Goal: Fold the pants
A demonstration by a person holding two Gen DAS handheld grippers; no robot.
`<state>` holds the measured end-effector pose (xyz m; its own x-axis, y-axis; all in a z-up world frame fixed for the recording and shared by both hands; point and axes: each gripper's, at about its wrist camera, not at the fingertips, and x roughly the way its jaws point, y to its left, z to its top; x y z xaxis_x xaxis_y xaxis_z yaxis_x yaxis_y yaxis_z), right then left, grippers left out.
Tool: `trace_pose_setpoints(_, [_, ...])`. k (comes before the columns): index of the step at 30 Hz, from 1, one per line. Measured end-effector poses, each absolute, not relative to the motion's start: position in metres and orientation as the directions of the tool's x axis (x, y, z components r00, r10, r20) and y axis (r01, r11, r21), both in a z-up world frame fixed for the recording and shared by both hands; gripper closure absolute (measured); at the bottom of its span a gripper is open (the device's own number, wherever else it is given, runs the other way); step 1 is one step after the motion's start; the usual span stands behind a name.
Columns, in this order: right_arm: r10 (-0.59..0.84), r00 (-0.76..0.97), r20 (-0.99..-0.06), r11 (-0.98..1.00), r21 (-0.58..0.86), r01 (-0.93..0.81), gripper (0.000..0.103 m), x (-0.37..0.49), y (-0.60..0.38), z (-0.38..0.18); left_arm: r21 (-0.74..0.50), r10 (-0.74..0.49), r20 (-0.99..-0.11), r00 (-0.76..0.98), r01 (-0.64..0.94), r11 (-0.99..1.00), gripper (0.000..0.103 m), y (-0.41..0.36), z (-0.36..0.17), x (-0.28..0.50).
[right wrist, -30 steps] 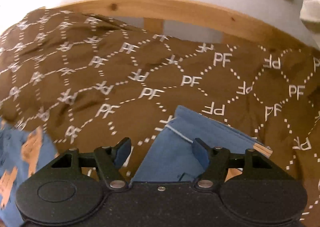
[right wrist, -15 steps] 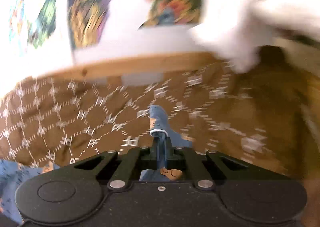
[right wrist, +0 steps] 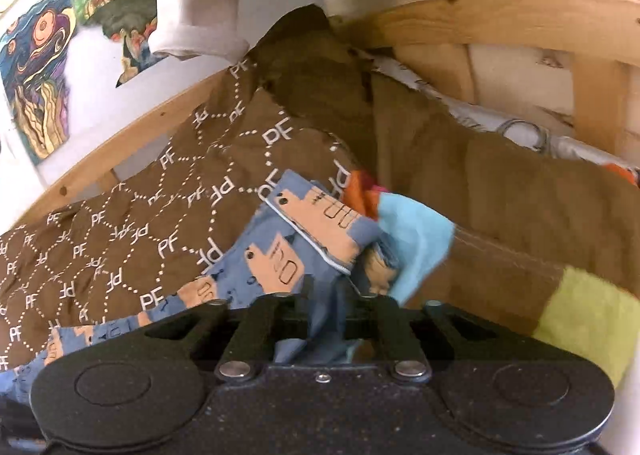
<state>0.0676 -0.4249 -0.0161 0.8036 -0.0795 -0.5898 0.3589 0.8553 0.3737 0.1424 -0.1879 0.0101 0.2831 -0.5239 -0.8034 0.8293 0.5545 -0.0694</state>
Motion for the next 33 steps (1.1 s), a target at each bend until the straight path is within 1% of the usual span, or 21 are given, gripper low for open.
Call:
trace_pose_setpoints(1, [-0.079, 0.81, -0.582, 0.854, 0.38, 0.356, 0.069, 0.064, -0.426, -0.018, -0.039, -0.507, -0.815, 0.281, 0.846, 0.532, 0.071, -0.194, 0.021, 0.147])
trace_pose_setpoints(2, [-0.075, 0.814, -0.576, 0.851, 0.389, 0.354, 0.064, 0.063, -0.426, -0.02, -0.002, -0.487, -0.825, 0.286, 0.861, 0.509, 0.065, -0.202, 0.032, 0.152])
trace_pose_setpoints(3, [-0.072, 0.818, -0.571, 0.847, 0.397, 0.352, 0.062, 0.062, -0.426, -0.021, 0.05, -0.43, -0.849, 0.307, 0.857, 0.513, 0.053, -0.21, 0.041, 0.155])
trace_pose_setpoints(4, [-0.073, 0.822, -0.564, 0.847, 0.4, 0.35, 0.061, 0.061, -0.427, -0.021, 0.087, -0.409, -0.857, 0.313, 0.871, 0.484, 0.044, -0.221, 0.05, 0.16])
trace_pose_setpoints(6, [-0.087, 0.831, -0.55, 0.854, 0.388, 0.347, 0.059, 0.06, -0.427, -0.019, 0.14, -0.386, -0.863, 0.325, 0.889, 0.437, 0.044, -0.247, 0.062, 0.172])
trace_pose_setpoints(9, [-0.117, 0.838, -0.533, 0.855, 0.375, 0.358, 0.059, 0.06, -0.429, -0.019, 0.145, -0.442, -0.833, 0.332, 0.903, 0.405, 0.044, -0.287, 0.064, 0.2])
trace_pose_setpoints(12, [-0.126, 0.843, -0.522, 0.843, 0.391, 0.369, 0.059, 0.06, -0.432, -0.023, 0.121, -0.522, -0.774, 0.357, 0.894, 0.432, 0.046, -0.324, 0.048, 0.234])
trace_pose_setpoints(15, [-0.153, 0.853, -0.498, 0.844, 0.383, 0.376, 0.061, 0.061, -0.431, -0.026, 0.022, -0.568, -0.749, 0.342, 0.869, 0.495, 0.052, -0.35, 0.033, 0.263])
trace_pose_setpoints(16, [-0.159, 0.858, -0.488, 0.839, 0.391, 0.378, 0.064, 0.061, -0.431, -0.027, -0.012, -0.574, -0.753, 0.323, 0.865, 0.502, 0.054, -0.356, 0.029, 0.27])
trace_pose_setpoints(17, [-0.164, 0.86, -0.484, 0.834, 0.398, 0.383, 0.07, 0.062, -0.432, -0.028, -0.038, -0.577, -0.759, 0.302, 0.864, 0.503, 0.057, -0.362, 0.025, 0.275])
trace_pose_setpoints(18, [-0.174, 0.859, -0.482, 0.827, 0.402, 0.393, 0.074, 0.062, -0.433, -0.03, -0.06, -0.58, -0.766, 0.277, 0.868, 0.494, 0.065, -0.366, 0.023, 0.277])
trace_pose_setpoints(19, [-0.181, 0.86, -0.477, 0.821, 0.408, 0.399, 0.086, 0.061, -0.435, -0.031, -0.077, -0.578, -0.777, 0.249, 0.874, 0.479, 0.078, -0.37, 0.019, 0.279])
trace_pose_setpoints(20, [-0.184, 0.863, -0.471, 0.815, 0.418, 0.402, 0.095, 0.06, -0.437, -0.031, -0.074, -0.565, -0.791, 0.236, 0.879, 0.471, 0.084, -0.374, 0.015, 0.278])
trace_pose_setpoints(22, [-0.191, 0.872, -0.451, 0.807, 0.433, 0.401, 0.097, 0.056, -0.439, -0.031, -0.049, -0.557, -0.792, 0.25, 0.883, 0.466, 0.092, -0.379, 0.01, 0.274])
trace_pose_setpoints(25, [-0.202, 0.881, -0.428, 0.817, 0.422, 0.392, 0.098, 0.048, -0.437, -0.025, -0.068, -0.566, -0.788, 0.242, 0.88, 0.47, 0.096, -0.379, 0.011, 0.27])
trace_pose_setpoints(29, [-0.208, 0.878, -0.431, 0.832, 0.394, 0.39, 0.098, 0.038, -0.429, -0.018, -0.024, -0.57, -0.778, 0.266, 0.893, 0.449, 0.096, -0.386, 0.016, 0.255])
trace_pose_setpoints(31, [-0.228, 0.863, -0.451, 0.831, 0.372, 0.414, 0.098, 0.039, -0.43, -0.02, 0.022, -0.564, -0.772, 0.293, 0.899, 0.438, 0.096, -0.394, 0.014, 0.247])
trace_pose_setpoints(33, [-0.262, 0.832, -0.49, 0.818, 0.345, 0.461, 0.094, 0.041, -0.432, -0.024, 0.057, -0.537, -0.78, 0.321, 0.891, 0.45, 0.094, -0.402, 0.012, 0.243])
